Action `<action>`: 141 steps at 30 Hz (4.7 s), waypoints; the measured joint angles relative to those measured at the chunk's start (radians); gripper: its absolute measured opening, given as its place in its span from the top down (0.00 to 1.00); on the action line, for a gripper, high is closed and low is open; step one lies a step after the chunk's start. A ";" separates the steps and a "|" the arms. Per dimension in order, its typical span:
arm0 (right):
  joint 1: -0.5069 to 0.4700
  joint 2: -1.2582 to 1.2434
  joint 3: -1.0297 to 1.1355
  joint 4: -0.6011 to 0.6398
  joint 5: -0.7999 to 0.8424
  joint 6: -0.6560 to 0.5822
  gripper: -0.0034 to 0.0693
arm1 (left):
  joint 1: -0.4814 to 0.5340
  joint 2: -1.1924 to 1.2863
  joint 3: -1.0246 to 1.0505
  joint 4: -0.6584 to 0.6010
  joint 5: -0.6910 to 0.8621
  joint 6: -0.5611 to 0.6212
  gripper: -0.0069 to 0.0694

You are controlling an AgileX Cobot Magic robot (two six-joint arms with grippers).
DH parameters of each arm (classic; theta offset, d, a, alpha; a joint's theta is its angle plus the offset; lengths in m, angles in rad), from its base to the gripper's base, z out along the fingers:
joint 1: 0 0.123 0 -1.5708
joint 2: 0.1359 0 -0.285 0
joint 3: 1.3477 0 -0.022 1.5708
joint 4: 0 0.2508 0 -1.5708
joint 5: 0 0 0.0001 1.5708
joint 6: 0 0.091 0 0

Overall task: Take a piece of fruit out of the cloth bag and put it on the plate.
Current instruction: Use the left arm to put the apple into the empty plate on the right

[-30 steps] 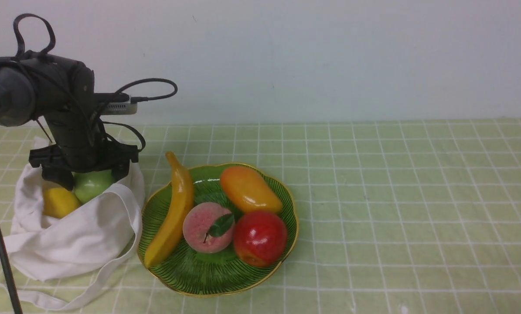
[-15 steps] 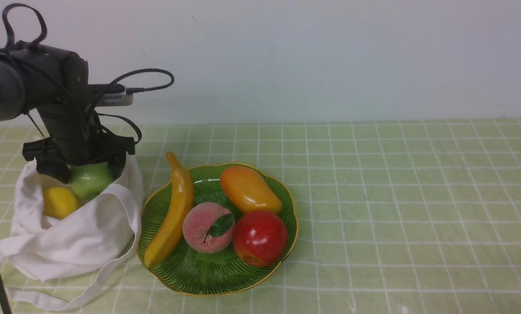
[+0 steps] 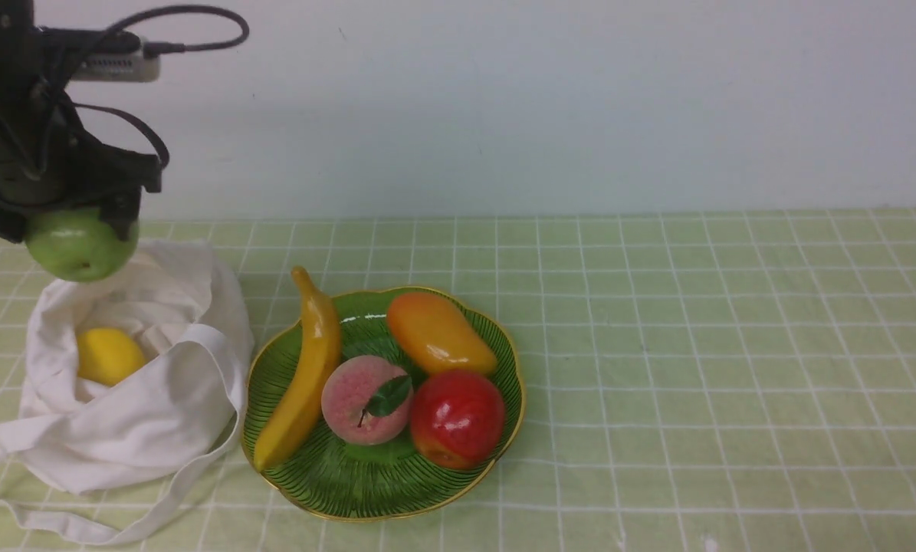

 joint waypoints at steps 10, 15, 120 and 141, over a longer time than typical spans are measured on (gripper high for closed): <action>0.000 0.000 0.000 0.000 0.000 0.000 0.97 | 0.000 -0.144 0.000 -0.043 0.089 0.014 0.12; 0.000 0.000 0.000 0.000 0.000 0.000 0.97 | 0.000 -0.146 0.000 -0.162 0.137 0.068 0.12; 0.000 0.000 0.000 0.000 0.000 0.000 0.97 | -0.435 0.333 0.000 -0.103 -0.129 0.051 0.11; 0.000 0.000 0.000 0.000 0.000 0.000 0.97 | -0.435 0.300 0.000 -0.103 -0.101 0.050 0.10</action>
